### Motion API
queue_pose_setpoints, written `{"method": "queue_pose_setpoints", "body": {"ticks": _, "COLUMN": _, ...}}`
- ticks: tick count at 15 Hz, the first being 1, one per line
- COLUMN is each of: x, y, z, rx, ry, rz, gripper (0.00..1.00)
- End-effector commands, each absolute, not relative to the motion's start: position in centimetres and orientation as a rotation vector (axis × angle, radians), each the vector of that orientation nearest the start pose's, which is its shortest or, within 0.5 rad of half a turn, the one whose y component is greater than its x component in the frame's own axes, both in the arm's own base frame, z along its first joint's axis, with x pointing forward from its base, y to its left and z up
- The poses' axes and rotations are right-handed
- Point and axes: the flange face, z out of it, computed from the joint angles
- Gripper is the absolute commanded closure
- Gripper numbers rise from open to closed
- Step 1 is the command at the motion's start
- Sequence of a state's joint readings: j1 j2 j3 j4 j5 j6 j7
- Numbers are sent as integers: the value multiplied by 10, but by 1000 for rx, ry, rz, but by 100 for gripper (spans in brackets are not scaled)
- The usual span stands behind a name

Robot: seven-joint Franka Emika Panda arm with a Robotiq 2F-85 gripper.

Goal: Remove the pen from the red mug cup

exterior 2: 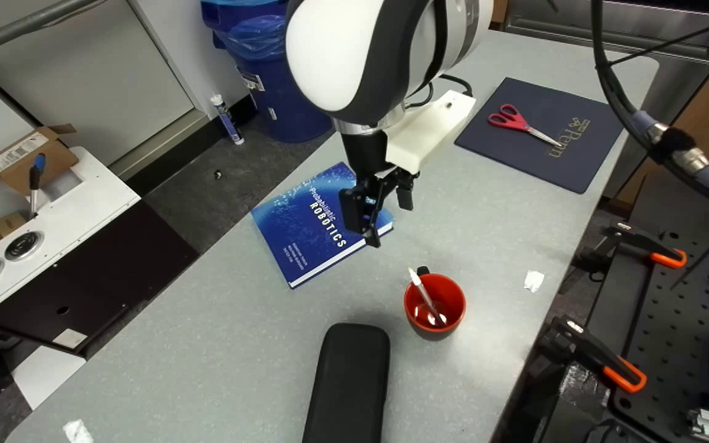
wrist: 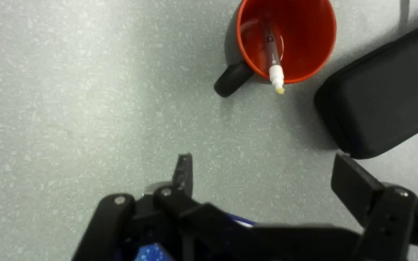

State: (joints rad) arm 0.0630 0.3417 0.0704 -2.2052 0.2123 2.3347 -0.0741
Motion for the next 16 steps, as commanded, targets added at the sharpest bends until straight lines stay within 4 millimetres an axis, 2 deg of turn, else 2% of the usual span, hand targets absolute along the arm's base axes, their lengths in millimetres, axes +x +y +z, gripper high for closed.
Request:
{"method": "queue_pose_setpoints", "body": {"ticks": 1, "x": 525, "y": 74, "z": 210, "rx": -2970, "ry": -61, "rz": 326, "gripper": 0}}
{"method": "queue_pose_setpoints", "body": {"ticks": 4, "x": 526, "y": 74, "z": 211, "rx": -2966, "ry": -53, "rz": 318, "gripper": 0}}
{"method": "queue_pose_setpoints", "body": {"ticks": 8, "x": 526, "y": 109, "z": 181, "rx": -2960, "ry": -166, "rz": 373, "gripper": 0}}
{"method": "queue_pose_setpoints", "body": {"ticks": 12, "x": 516, "y": 132, "z": 161, "rx": -2950, "ry": -223, "rz": 461, "gripper": 0}}
{"method": "queue_pose_setpoints", "body": {"ticks": 16, "x": 498, "y": 140, "z": 152, "rx": -2952, "ry": -244, "rz": 527, "gripper": 0}}
